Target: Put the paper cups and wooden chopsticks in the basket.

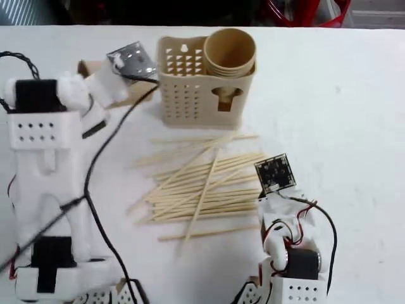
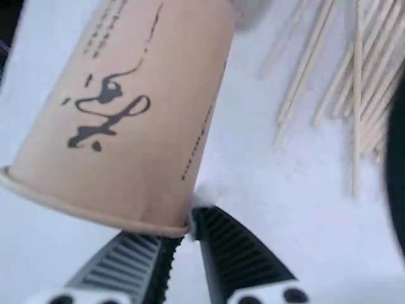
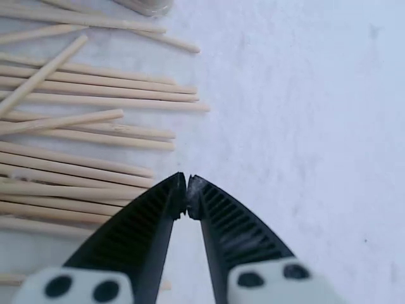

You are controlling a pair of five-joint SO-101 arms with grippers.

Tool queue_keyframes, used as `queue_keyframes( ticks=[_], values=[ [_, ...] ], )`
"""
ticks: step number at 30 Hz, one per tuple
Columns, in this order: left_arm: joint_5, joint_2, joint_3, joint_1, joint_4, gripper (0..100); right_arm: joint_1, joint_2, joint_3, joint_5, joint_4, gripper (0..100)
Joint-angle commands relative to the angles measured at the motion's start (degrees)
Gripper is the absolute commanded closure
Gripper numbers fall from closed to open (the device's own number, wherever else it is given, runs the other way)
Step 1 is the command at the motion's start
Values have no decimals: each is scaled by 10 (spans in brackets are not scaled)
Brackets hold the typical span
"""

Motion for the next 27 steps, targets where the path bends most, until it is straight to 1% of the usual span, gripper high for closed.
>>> queue_keyframes(
  ticks=[1, 4, 7, 12, 16, 20, 27],
  values=[
    [104, -38, -60, 75, -46, 977, -4, -5, -6, -3, -2, 981],
    [174, -38, -88, 126, -88, 977, -4, -5, -6, -3, -1, 981],
    [211, -37, -88, 179, -147, 977, -5, -5, -6, -3, -1, 981],
    [244, -1, -94, 233, -232, 977, -5, -5, -5, -3, -1, 981],
    [248, 70, -96, 241, -262, 977, -5, -5, -5, -3, -1, 981],
    [248, 131, -154, 240, -240, 977, -5, -5, -5, -3, -1, 981],
    [244, 205, -302, 236, -136, 977, -5, -5, -5, -3, -1, 981]
  ],
)
